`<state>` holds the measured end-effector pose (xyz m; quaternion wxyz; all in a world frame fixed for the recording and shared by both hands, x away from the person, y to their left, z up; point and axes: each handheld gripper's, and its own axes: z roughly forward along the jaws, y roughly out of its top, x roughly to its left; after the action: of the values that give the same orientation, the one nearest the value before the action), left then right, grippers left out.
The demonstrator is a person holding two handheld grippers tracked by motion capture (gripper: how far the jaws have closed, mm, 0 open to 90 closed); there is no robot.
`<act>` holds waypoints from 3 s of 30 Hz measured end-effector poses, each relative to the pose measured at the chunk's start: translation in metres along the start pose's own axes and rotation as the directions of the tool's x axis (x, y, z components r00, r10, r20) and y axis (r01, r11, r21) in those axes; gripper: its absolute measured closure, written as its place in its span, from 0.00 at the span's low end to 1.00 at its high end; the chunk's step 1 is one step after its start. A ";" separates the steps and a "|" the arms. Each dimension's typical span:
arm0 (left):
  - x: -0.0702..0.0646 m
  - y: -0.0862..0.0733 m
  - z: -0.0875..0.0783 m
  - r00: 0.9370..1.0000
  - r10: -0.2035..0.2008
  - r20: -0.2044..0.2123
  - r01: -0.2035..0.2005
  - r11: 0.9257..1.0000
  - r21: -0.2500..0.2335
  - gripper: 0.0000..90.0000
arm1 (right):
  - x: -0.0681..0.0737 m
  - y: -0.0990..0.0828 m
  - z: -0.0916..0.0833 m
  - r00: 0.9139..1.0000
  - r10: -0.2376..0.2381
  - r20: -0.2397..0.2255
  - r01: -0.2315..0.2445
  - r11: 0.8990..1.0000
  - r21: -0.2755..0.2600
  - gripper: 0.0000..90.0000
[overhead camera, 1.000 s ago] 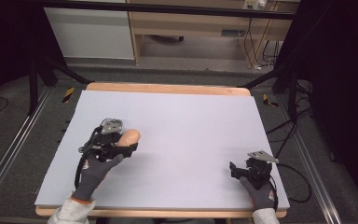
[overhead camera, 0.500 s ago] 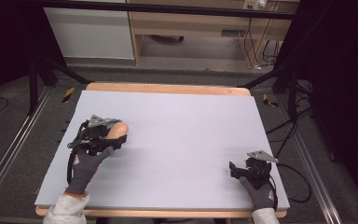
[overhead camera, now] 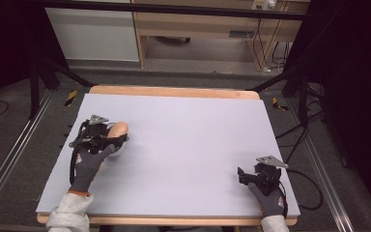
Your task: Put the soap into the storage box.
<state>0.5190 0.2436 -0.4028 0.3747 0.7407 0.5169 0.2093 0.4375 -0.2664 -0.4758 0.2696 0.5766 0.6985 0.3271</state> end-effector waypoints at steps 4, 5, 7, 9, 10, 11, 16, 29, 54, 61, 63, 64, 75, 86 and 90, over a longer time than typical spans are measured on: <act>0.005 -0.001 0.004 1.000 -0.009 -0.011 0.009 1.000 0.009 0.35 | 0.000 0.000 0.000 1.000 0.001 0.000 -0.001 1.000 0.001 0.07; 0.007 -0.001 0.004 1.000 -0.004 -0.013 0.004 1.000 0.018 0.35 | 0.000 0.000 0.000 1.000 0.002 0.000 -0.002 1.000 0.000 0.07; 0.010 -0.002 0.006 1.000 -0.011 -0.017 0.012 1.000 0.020 0.35 | 0.000 0.000 0.000 1.000 -0.001 -0.001 0.001 1.000 0.002 0.07; 0.013 -0.003 0.008 1.000 -0.020 -0.024 0.020 1.000 0.021 0.35 | 0.000 0.000 0.000 1.000 0.000 0.000 0.000 1.000 0.002 0.07; 0.014 -0.003 0.009 0.999 -0.021 -0.024 0.022 0.999 0.026 0.35 | 0.000 0.000 0.001 1.000 0.003 0.000 -0.003 1.000 0.003 0.07; 0.015 -0.004 0.010 0.999 -0.023 -0.027 0.024 0.999 0.028 0.35 | 0.000 0.000 0.001 1.000 0.002 0.000 -0.002 1.000 0.002 0.07; 0.019 -0.006 0.013 0.999 -0.039 -0.035 0.040 0.999 0.032 0.35 | 0.001 0.000 0.001 1.000 -0.003 0.000 0.003 1.000 0.003 0.07; 0.022 -0.011 0.022 0.998 -0.041 -0.046 0.044 0.997 0.059 0.35 | 0.001 0.000 0.001 1.000 -0.005 -0.001 0.005 1.000 0.002 0.07; 0.021 -0.012 0.026 0.997 -0.056 -0.056 0.059 0.997 0.052 0.34 | 0.001 0.000 0.000 1.000 -0.008 -0.001 0.008 1.000 0.001 0.07; 0.017 -0.012 0.026 0.997 -0.038 -0.066 0.041 0.998 0.056 0.32 | 0.001 0.000 0.000 1.000 -0.006 -0.003 0.006 1.000 0.000 0.07; 0.017 -0.012 0.026 0.997 -0.037 -0.067 0.040 0.998 0.056 0.32 | 0.001 0.000 0.000 1.000 -0.006 -0.003 0.006 1.000 -0.001 0.07; 0.016 -0.012 0.026 0.997 -0.036 -0.068 0.039 0.998 0.057 0.32 | 0.001 0.000 0.000 1.000 -0.006 -0.003 0.006 1.000 0.000 0.07; 0.016 -0.011 0.021 0.997 -0.030 -0.065 0.032 0.999 0.032 0.31 | 0.001 0.000 0.000 1.000 -0.001 -0.004 0.001 1.000 0.001 0.07; 0.006 -0.008 0.006 1.000 -0.022 0.013 0.023 0.999 -0.035 0.34 | 0.001 0.000 -0.002 1.000 -0.002 -0.002 0.002 1.000 -0.009 0.07; 0.000 -0.011 0.000 0.999 0.000 0.044 0.002 0.999 -0.054 0.35 | 0.000 0.001 -0.003 1.000 -0.002 -0.001 0.002 1.000 -0.015 0.07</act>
<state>0.5120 0.2454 -0.4112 0.4061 0.7345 0.5029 0.2066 0.4355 -0.2663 -0.4735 0.2739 0.5737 0.6967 0.3325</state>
